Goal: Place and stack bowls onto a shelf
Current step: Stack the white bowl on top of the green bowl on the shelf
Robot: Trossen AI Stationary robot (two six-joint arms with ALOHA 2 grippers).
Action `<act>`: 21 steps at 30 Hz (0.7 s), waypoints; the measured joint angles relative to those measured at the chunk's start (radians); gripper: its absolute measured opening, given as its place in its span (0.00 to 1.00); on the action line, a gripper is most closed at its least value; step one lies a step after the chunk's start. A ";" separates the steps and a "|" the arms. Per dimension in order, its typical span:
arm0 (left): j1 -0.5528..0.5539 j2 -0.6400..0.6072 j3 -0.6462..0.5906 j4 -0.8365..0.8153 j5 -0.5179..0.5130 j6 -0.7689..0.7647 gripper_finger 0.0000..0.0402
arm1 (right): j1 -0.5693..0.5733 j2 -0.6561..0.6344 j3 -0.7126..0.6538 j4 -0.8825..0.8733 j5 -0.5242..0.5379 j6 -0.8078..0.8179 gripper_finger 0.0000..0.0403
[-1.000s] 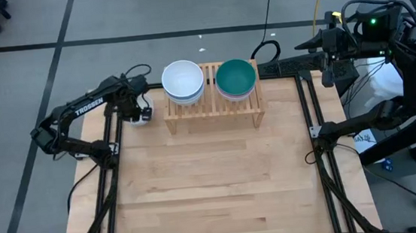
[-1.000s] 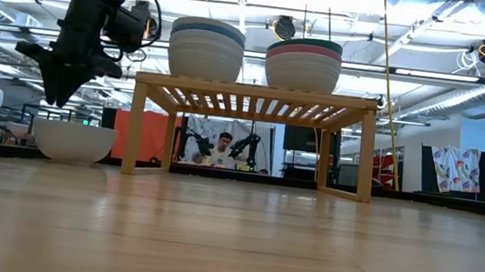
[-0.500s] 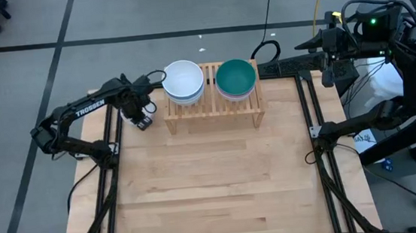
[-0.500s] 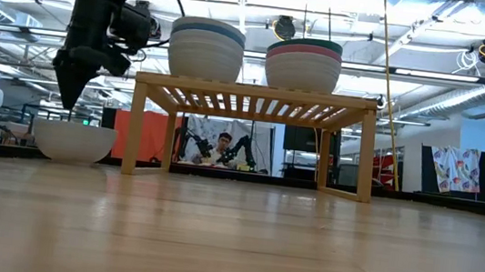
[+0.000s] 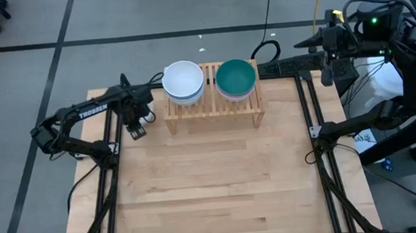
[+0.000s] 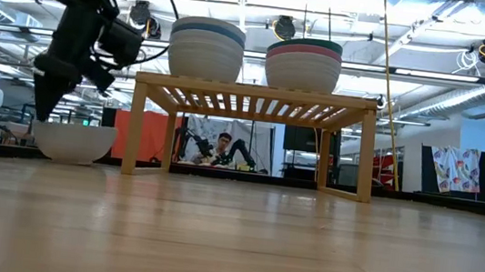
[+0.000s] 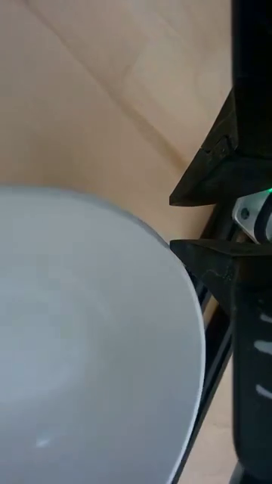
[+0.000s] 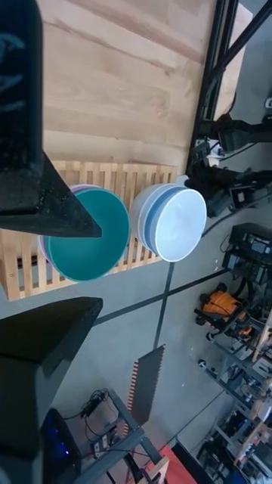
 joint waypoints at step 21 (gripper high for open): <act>-0.026 0.000 0.067 -0.048 -0.062 0.135 0.22 | 0.000 0.047 0.000 0.030 0.000 -0.004 0.33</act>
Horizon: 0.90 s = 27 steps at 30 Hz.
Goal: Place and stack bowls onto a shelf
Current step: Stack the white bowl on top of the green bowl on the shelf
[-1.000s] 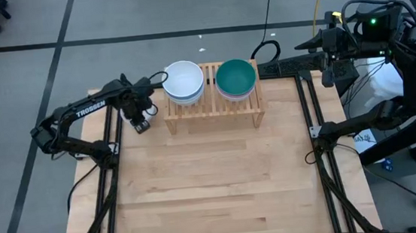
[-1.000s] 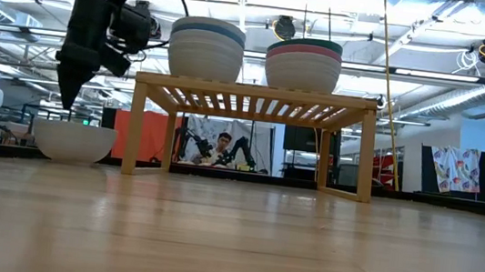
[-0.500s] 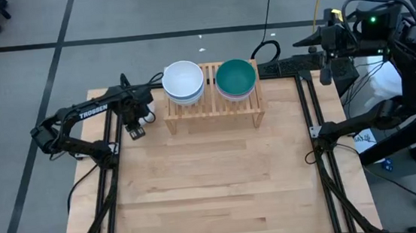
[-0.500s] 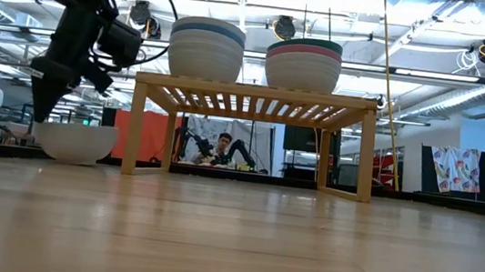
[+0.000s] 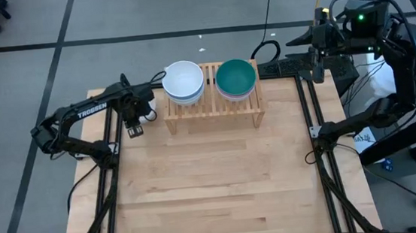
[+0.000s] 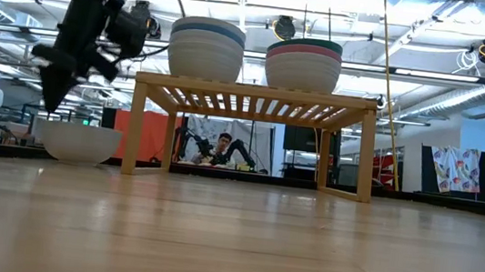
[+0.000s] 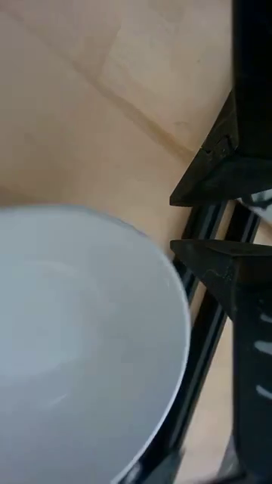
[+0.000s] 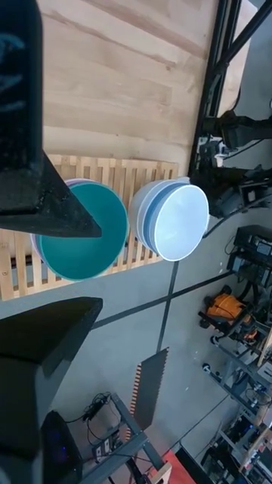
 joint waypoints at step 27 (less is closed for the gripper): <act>-0.010 -0.001 0.062 0.075 0.073 0.221 0.22 | 0.000 0.004 0.000 -0.057 0.002 0.039 0.33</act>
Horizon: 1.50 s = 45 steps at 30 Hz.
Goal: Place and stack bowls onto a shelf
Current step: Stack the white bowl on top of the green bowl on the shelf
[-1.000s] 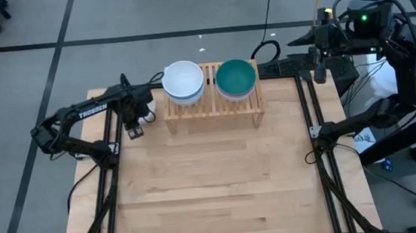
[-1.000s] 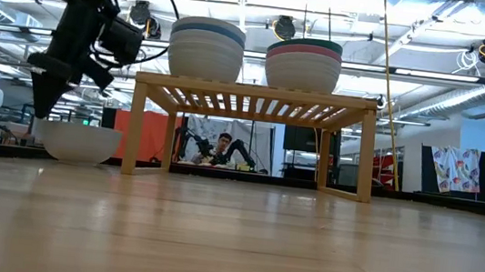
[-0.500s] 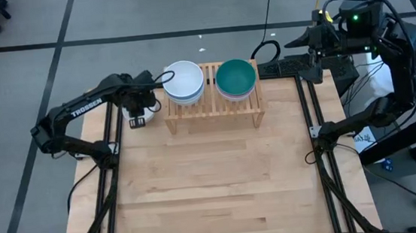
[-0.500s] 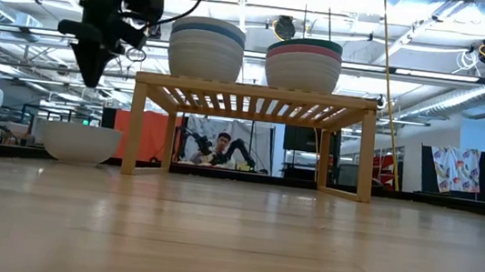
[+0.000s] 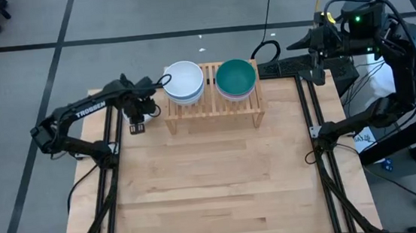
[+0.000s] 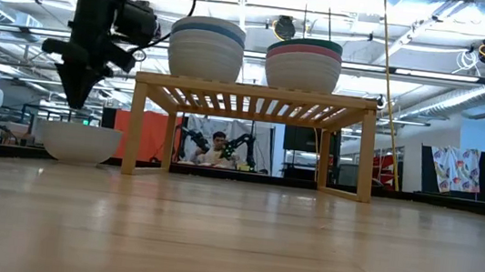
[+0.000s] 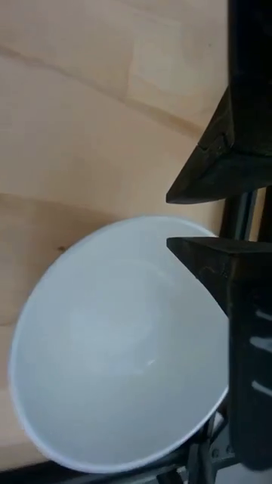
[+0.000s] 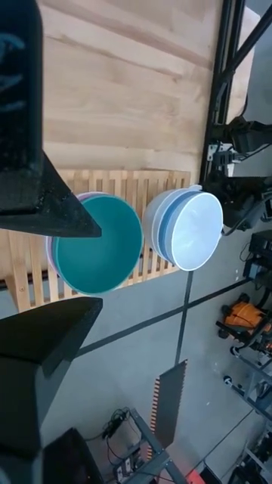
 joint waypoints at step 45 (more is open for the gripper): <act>0.020 0.001 -0.074 0.135 0.072 -0.154 0.22 | 0.000 0.000 0.000 0.000 0.000 -0.001 0.33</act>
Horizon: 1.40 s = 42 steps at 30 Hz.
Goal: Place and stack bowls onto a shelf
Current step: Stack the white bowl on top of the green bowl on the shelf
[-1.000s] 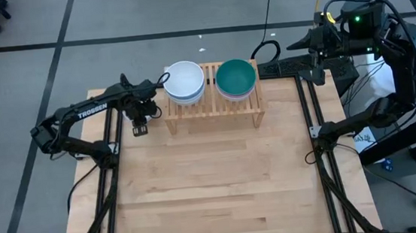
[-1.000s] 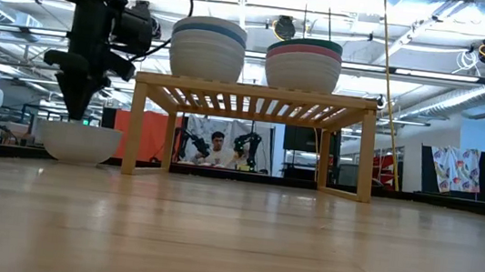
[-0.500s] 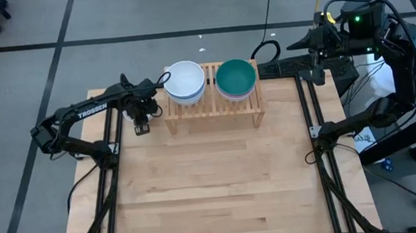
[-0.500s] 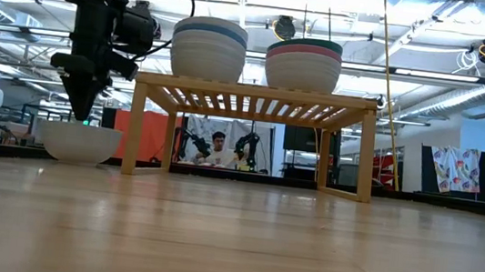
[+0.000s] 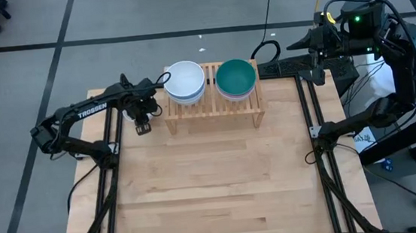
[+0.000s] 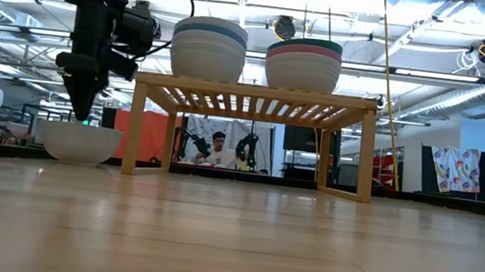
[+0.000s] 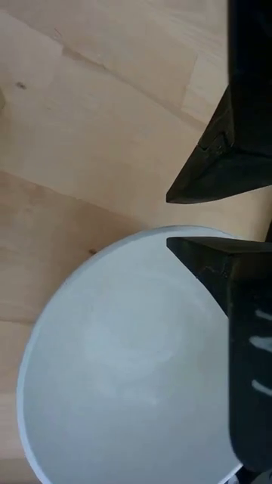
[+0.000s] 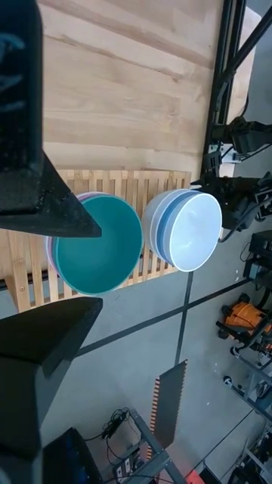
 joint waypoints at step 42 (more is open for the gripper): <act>0.019 0.000 -0.079 0.109 -0.065 -0.022 0.22 | 0.000 0.000 0.000 0.000 0.000 0.000 0.33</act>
